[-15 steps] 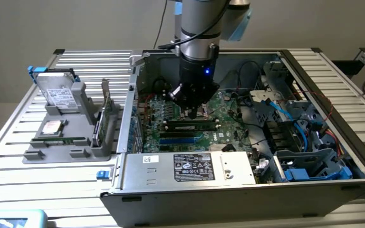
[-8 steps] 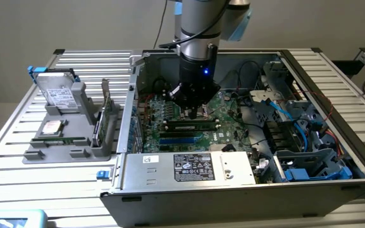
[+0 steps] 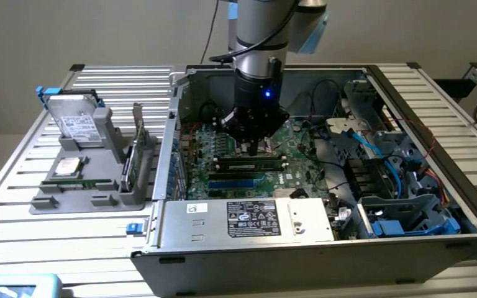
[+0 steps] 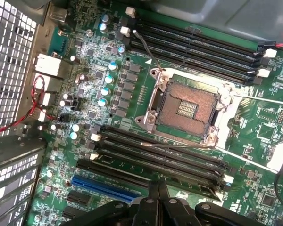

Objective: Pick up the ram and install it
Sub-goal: 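Press down the ram until it locks into place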

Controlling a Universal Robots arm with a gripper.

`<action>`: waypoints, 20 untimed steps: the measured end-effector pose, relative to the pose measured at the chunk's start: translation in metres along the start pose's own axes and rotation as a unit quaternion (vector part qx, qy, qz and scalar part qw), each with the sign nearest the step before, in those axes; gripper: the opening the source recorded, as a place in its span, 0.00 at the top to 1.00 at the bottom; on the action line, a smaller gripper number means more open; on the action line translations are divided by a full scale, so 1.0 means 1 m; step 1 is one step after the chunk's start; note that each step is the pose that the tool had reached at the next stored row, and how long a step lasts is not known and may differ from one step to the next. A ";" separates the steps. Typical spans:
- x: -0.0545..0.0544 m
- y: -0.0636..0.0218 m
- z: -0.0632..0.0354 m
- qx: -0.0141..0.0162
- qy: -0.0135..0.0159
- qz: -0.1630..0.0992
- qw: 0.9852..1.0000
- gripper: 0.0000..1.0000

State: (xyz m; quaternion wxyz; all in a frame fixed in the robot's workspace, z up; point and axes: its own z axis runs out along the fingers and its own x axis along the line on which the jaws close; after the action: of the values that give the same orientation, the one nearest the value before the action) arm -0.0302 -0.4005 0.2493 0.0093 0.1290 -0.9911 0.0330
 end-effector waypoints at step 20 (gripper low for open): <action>0.000 0.0000 0.0000 0.002 0.001 0.058 0.998 0.89</action>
State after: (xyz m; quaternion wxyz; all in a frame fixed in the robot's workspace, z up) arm -0.0301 -0.4005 0.2493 0.0081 0.0715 -0.9968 0.0352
